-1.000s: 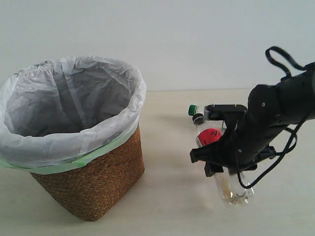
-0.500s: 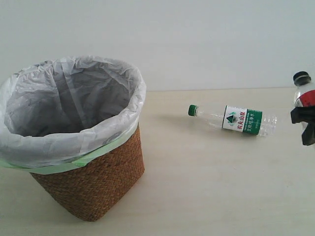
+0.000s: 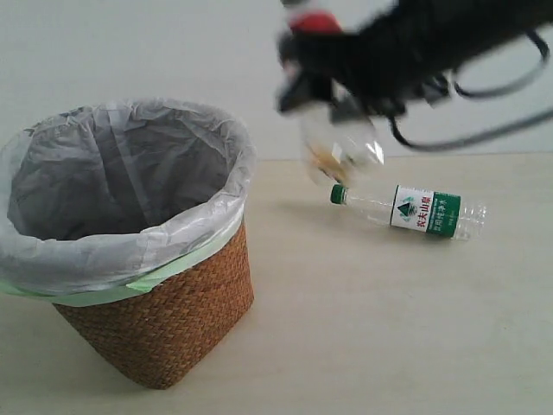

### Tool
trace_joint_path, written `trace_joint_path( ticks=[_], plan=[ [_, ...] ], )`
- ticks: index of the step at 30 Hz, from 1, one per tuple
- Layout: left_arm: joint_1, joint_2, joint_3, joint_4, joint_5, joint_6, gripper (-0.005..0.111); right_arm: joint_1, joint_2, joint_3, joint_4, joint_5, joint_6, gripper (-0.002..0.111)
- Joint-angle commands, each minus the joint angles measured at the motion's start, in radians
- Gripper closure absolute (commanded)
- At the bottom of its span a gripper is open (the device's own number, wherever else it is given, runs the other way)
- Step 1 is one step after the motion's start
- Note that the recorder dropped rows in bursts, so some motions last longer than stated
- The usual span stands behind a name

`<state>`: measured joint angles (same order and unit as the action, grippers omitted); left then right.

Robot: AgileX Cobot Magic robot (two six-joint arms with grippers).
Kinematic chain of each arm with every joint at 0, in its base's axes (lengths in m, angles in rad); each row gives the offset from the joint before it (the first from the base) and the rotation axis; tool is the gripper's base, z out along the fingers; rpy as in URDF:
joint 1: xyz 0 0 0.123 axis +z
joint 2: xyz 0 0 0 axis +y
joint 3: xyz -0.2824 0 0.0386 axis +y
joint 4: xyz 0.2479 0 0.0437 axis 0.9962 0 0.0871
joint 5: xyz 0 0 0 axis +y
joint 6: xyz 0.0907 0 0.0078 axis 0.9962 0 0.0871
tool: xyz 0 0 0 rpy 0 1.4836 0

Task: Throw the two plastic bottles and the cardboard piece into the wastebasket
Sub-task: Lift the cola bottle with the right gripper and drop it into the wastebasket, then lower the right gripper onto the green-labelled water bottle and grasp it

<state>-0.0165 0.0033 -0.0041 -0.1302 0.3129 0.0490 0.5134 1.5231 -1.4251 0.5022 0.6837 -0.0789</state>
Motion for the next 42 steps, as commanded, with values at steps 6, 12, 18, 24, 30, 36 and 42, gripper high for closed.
trace_joint_path(
  ticks=[6,12,18,24,30,36,42],
  plan=[
    [0.001,-0.003,0.004,0.003,-0.003,-0.005,0.103,0.125,0.113,-0.366,-0.45,0.311,0.385,0.038],
    [0.001,-0.003,0.004,0.003,-0.003,-0.005,0.103,0.125,0.154,-0.366,-0.635,0.414,0.436,0.038],
    [0.001,-0.003,0.004,0.003,-0.003,-0.005,0.103,0.092,0.188,-0.366,-0.847,0.537,0.423,0.038],
    [0.001,-0.003,0.004,0.003,-0.003,-0.005,0.103,-0.136,0.266,-0.366,-0.724,0.537,0.236,0.038],
    [0.001,-0.003,0.004,0.003,-0.003,-0.005,0.103,-0.253,0.427,-0.366,-0.69,0.499,-0.081,0.038],
    [0.001,-0.003,0.004,0.003,-0.003,-0.005,0.103,-0.253,0.559,-0.366,-0.691,0.326,-0.238,0.038],
    [0.001,-0.003,0.004,0.003,-0.003,-0.005,0.103,-0.253,0.62,-0.369,-0.732,0.223,-0.294,0.038]
  ],
)
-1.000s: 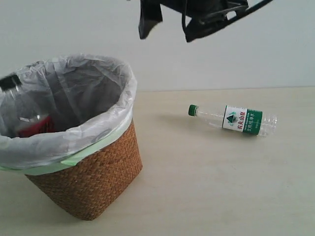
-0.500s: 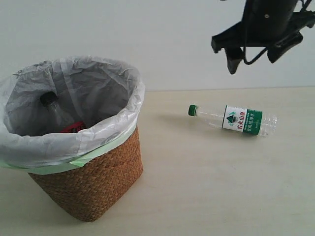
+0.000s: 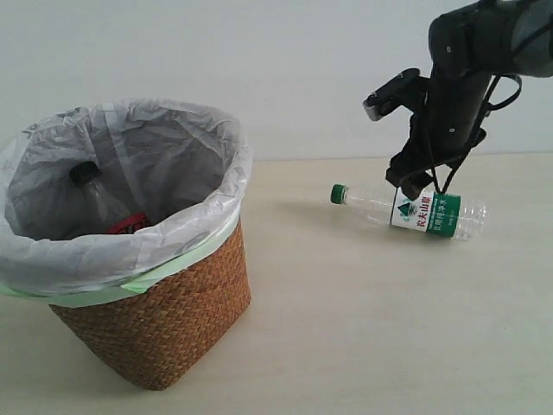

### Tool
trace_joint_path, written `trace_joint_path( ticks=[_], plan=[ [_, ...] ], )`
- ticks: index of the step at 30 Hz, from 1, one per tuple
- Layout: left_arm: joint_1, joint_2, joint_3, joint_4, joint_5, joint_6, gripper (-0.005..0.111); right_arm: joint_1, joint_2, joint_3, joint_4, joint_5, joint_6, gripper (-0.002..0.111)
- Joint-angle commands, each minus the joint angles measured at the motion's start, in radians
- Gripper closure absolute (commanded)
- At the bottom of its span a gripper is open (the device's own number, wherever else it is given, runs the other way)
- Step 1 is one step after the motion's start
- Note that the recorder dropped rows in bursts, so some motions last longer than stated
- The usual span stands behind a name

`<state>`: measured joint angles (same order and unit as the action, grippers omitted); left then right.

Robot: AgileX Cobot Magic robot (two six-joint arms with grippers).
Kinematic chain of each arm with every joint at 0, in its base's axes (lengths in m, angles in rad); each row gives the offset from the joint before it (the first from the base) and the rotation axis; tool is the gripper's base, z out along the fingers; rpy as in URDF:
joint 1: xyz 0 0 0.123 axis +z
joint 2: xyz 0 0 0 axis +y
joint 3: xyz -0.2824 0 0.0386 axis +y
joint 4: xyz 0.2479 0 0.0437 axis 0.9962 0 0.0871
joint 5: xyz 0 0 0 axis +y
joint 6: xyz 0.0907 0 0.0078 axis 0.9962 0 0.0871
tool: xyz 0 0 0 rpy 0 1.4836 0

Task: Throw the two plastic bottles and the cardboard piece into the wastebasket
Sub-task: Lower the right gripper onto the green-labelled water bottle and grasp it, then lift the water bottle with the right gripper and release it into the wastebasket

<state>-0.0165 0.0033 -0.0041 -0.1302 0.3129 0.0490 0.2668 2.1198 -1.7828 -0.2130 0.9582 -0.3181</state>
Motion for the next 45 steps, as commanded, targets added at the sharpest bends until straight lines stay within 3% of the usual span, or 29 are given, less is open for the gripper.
trace_joint_path(
  ticks=[1,14,24,26,30,39,45],
  plan=[
    [0.001,-0.003,0.004,0.003,-0.003,-0.005,0.103,-0.007,0.036,-0.012,-0.024,-0.061,-0.067,0.038],
    [0.001,-0.003,0.004,0.003,-0.003,-0.005,0.103,-0.007,0.173,-0.012,-0.142,-0.122,-0.093,0.038],
    [0.001,-0.003,0.004,0.003,-0.003,-0.005,0.103,-0.007,0.216,-0.009,-0.106,-0.118,-0.023,0.039],
    [0.001,-0.003,0.004,0.003,-0.003,-0.005,0.103,-0.007,0.216,-0.009,-0.103,-0.12,0.012,0.049],
    [0.001,-0.003,0.004,0.003,-0.003,-0.005,0.103,-0.007,0.216,-0.009,-0.096,-0.099,0.121,0.108],
    [0.001,-0.003,0.004,0.003,-0.003,-0.005,0.103,0.011,0.134,0.002,0.117,0.076,0.14,0.108],
    [0.001,-0.003,0.004,0.003,-0.003,-0.005,0.103,0.093,-0.107,0.229,0.201,-0.097,0.241,0.108]
  ],
)
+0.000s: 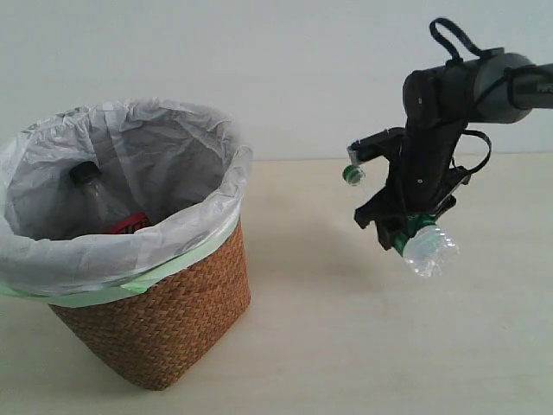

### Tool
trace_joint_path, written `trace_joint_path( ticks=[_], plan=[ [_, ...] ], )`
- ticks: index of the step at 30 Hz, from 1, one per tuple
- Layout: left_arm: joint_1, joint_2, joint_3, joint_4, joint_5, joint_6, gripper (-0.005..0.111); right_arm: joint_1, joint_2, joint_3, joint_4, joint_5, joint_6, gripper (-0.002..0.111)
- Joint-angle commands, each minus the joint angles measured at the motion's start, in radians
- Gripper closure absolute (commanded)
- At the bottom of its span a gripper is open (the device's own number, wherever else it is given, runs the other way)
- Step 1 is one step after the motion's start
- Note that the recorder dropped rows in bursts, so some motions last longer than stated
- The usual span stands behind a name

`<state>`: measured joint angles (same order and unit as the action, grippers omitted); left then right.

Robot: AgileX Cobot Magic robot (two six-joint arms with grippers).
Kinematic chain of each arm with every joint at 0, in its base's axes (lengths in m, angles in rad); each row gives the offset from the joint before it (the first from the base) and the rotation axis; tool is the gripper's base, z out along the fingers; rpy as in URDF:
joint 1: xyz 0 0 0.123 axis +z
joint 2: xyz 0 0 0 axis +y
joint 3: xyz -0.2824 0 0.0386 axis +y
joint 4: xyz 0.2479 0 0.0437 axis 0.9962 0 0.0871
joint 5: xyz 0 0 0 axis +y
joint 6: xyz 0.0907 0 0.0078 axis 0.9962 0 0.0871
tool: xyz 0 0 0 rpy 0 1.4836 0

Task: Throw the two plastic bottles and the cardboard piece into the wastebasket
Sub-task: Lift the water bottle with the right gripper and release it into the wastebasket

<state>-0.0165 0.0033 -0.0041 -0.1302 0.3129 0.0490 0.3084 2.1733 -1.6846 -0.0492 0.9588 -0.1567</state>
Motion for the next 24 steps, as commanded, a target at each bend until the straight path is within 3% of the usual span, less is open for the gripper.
trace_joint_path(
  ticks=[1,9,14,20,24],
  plan=[
    [0.001,-0.003,0.004,0.003,-0.003,-0.005,0.103,0.063,-0.205,0.179,0.037,-0.123,0.105,0.108],
    [0.001,-0.003,0.004,0.003,-0.003,-0.005,0.103,0.161,-0.592,0.558,0.041,-0.27,0.232,0.108],
    [0.001,-0.003,0.004,0.003,-0.003,-0.005,0.103,0.166,-0.786,0.743,0.041,-0.329,0.291,0.108],
    [0.001,-0.003,0.004,0.003,-0.003,-0.005,0.103,0.15,-0.845,0.825,0.013,-0.394,0.334,0.108],
    [0.001,-0.003,0.004,0.003,-0.003,-0.005,0.103,0.144,-0.845,0.825,-0.178,-0.391,0.499,0.108]
  ],
)
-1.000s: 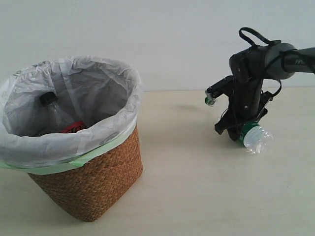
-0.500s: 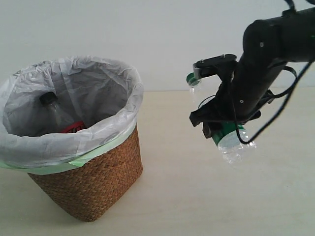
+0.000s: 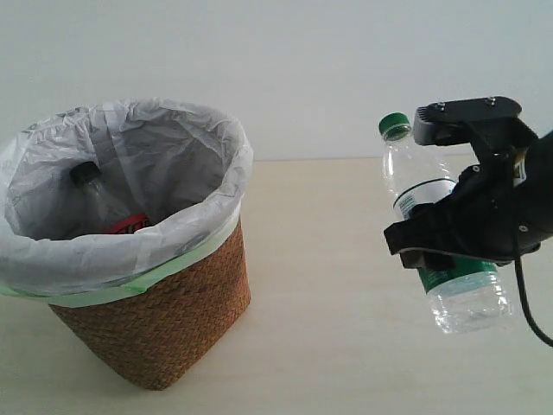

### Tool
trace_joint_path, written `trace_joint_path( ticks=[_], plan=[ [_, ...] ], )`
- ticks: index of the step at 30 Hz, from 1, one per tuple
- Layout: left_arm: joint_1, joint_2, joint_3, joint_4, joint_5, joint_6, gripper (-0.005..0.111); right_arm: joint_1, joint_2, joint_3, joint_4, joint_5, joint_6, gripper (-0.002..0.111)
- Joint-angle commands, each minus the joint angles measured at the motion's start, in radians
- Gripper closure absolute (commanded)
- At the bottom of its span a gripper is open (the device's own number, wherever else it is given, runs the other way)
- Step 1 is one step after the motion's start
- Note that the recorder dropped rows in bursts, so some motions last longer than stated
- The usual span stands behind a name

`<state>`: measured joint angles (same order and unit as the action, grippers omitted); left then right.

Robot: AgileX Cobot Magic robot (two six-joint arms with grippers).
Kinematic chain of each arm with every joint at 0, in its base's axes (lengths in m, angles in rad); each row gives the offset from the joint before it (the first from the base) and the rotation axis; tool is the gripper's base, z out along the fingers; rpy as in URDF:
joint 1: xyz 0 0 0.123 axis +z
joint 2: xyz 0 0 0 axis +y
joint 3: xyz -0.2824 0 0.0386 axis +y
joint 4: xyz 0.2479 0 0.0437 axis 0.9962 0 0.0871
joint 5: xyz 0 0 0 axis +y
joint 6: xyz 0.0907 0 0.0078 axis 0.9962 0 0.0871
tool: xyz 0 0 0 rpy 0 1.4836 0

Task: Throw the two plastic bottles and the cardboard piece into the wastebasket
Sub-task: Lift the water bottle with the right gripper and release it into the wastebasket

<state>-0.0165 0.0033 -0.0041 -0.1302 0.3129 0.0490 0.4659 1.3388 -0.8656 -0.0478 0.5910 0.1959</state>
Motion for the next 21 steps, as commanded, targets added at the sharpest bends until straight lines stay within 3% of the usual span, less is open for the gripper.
trace_joint_path(
  ticks=[1,9,13,18,21],
  plan=[
    [0.001,-0.003,0.004,0.003,-0.003,-0.005,0.103,-0.024,-0.011,0.006,-0.236,-0.016,0.193,0.108],
    [0.001,-0.003,0.004,0.003,-0.003,-0.005,0.103,-0.24,-0.011,0.01,-0.343,0.064,0.245,0.108],
    [0.001,-0.003,0.004,0.003,-0.003,-0.005,0.103,-0.286,0.007,0.019,-0.354,-0.001,0.222,0.108],
    [0.001,-0.003,0.004,0.003,-0.003,-0.005,0.103,-0.237,0.11,-0.005,-0.231,-0.159,0.16,0.108],
    [0.001,-0.003,0.004,0.003,-0.003,-0.005,0.103,-0.121,0.126,-0.173,-0.009,-0.145,0.015,0.103]
  ],
)
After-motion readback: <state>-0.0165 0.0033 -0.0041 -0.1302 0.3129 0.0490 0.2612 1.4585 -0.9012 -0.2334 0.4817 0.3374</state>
